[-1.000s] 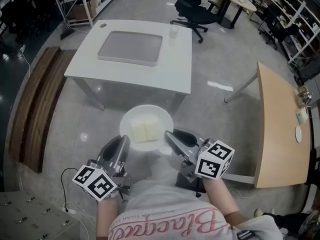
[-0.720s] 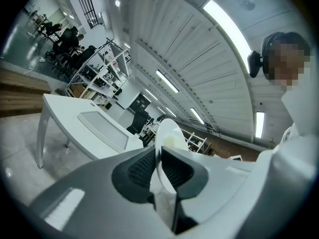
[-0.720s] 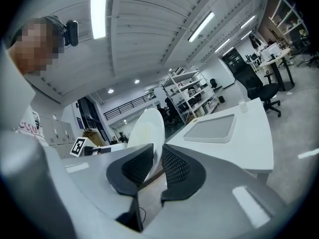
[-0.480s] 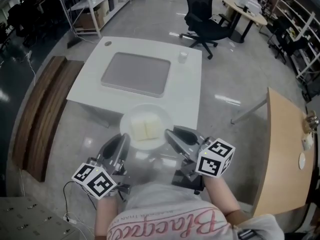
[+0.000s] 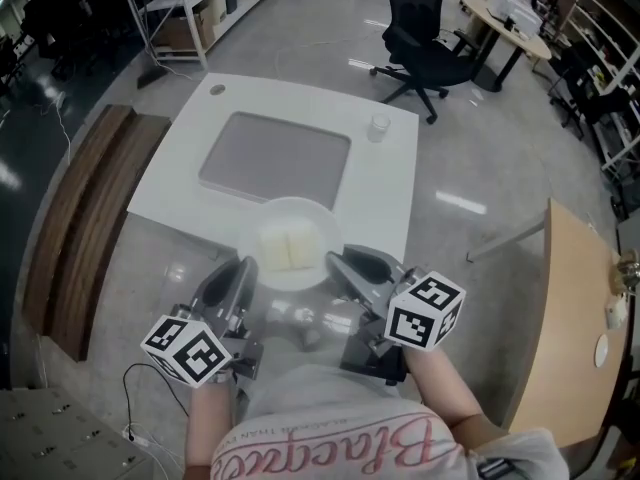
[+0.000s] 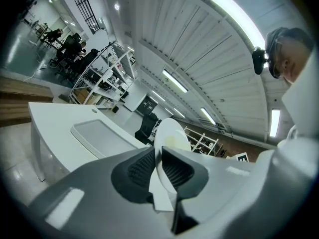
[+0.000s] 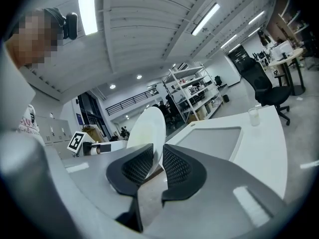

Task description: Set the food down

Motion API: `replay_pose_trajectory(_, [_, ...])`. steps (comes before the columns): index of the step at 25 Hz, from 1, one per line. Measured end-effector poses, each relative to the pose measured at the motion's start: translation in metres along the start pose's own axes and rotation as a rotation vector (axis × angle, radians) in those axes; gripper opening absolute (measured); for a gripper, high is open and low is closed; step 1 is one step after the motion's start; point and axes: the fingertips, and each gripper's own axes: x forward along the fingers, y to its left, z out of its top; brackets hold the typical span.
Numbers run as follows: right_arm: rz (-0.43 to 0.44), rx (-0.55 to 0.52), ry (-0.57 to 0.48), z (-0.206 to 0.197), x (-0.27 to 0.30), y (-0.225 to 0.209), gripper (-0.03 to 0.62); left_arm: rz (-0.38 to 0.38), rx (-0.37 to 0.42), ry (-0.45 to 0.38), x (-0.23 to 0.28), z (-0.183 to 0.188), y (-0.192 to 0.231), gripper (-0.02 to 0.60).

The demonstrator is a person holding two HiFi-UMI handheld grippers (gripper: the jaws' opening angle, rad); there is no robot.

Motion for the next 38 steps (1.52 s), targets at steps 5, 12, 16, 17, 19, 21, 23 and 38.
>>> replay_pose_trajectory(5, [-0.022, -0.005, 0.033, 0.002, 0.026, -0.023, 0.058, 0.005, -0.016, 0.039, 0.026, 0.006, 0.027, 0.041])
replay_pose_trajectory(12, [-0.093, 0.039, 0.06, 0.007, 0.075, -0.071, 0.058, -0.017, -0.017, 0.111, 0.082, 0.021, 0.077, 0.043])
replay_pose_trajectory(16, [-0.144, 0.084, 0.088, 0.006, 0.101, -0.104, 0.058, -0.023, -0.034, 0.18, 0.117, 0.022, 0.107, 0.043])
replay_pose_trajectory(17, [-0.156, 0.094, 0.097, 0.005, 0.107, -0.111, 0.058, -0.022, -0.037, 0.199, 0.125, 0.022, 0.115, 0.043])
replay_pose_trajectory(19, [-0.179, 0.112, 0.12, 0.002, 0.12, -0.126, 0.06, -0.012, -0.036, 0.233, 0.141, 0.021, 0.13, 0.044])
replay_pose_trajectory(21, [-0.201, 0.137, 0.143, -0.003, 0.13, -0.139, 0.06, 0.004, -0.03, 0.266, 0.155, 0.018, 0.144, 0.046])
replay_pose_trajectory(23, [-0.229, 0.167, 0.164, -0.01, 0.138, -0.151, 0.06, 0.024, -0.029, 0.3, 0.166, 0.011, 0.157, 0.049])
replay_pose_trajectory(38, [-0.432, 0.257, 0.334, -0.06, 0.175, -0.205, 0.083, 0.174, -0.006, 0.569, 0.211, -0.037, 0.224, 0.067])
